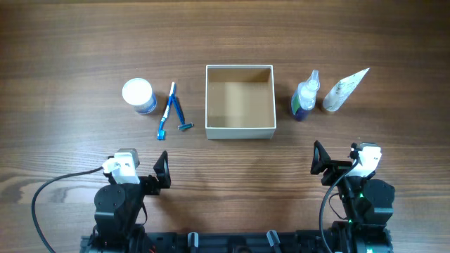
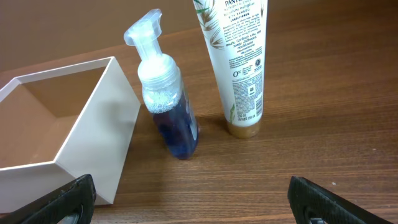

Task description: Pack container

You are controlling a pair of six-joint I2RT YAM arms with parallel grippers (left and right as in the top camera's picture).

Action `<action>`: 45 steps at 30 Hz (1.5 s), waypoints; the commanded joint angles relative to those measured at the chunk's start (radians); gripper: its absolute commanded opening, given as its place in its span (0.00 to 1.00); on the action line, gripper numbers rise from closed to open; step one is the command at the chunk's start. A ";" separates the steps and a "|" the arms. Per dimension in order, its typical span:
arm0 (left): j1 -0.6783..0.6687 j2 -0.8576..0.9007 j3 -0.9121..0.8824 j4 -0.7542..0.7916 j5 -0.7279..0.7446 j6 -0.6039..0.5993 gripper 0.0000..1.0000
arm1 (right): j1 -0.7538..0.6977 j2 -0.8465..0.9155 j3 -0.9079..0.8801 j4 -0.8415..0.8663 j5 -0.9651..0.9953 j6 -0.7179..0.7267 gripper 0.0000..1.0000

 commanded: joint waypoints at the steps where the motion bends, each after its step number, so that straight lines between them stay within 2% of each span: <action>1: 0.008 -0.009 -0.004 0.004 0.016 0.017 1.00 | 0.004 -0.013 0.000 0.005 -0.016 -0.017 1.00; 32: 0.008 -0.009 -0.004 0.004 0.016 0.017 1.00 | 0.004 -0.013 0.000 0.006 -0.023 -0.013 1.00; 33: 0.008 -0.009 -0.004 0.004 0.016 0.017 1.00 | 0.004 -0.013 0.000 0.006 -0.031 0.021 1.00; 34: 0.008 -0.009 -0.004 0.004 0.016 0.017 1.00 | 0.004 -0.013 0.000 0.006 -0.032 0.117 1.00; 37: 0.008 -0.009 -0.004 0.004 0.016 0.017 1.00 | 0.004 -0.013 0.000 0.000 -0.074 0.484 1.00; 40: 0.008 -0.009 -0.004 0.004 0.016 0.017 1.00 | 0.005 -0.013 0.000 0.067 -0.211 0.507 1.00; 42: 0.008 -0.009 -0.004 0.004 0.016 0.017 1.00 | 0.004 -0.013 0.004 0.170 -0.340 0.508 1.00; 45: 0.008 -0.009 -0.004 0.004 0.016 0.017 1.00 | 0.005 0.014 0.096 0.241 -0.412 0.551 1.00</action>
